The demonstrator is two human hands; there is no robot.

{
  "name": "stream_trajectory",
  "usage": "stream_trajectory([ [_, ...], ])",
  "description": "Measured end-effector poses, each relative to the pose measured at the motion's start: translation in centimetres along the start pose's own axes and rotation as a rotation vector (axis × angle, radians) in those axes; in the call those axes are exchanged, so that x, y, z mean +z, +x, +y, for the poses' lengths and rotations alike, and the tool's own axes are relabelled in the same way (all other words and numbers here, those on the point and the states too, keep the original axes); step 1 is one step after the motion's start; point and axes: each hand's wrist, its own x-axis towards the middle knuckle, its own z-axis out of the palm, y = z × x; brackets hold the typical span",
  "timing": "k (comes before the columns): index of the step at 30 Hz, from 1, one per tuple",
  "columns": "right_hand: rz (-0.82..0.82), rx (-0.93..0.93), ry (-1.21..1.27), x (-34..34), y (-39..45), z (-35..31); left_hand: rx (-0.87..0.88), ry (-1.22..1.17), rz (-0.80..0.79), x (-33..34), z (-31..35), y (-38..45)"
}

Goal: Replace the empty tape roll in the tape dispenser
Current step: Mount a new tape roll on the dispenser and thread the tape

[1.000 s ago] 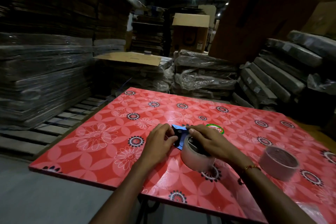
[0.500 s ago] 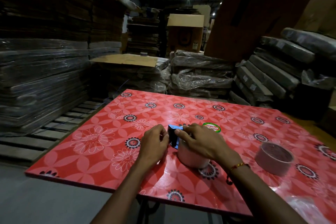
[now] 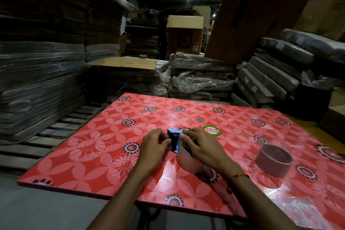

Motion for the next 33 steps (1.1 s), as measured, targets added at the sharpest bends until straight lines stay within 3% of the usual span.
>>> stream_trajectory([
  [18, -0.13, -0.003, 0.237, -1.7, 0.9, 0.9, 0.034, 0.065, 0.047, -0.6, 0.0, -0.5],
  [33, -0.14, -0.063, 0.145, -2.3, 0.0, 1.2, -0.069, -0.079, -0.103, -1.0, -0.1, -1.8],
])
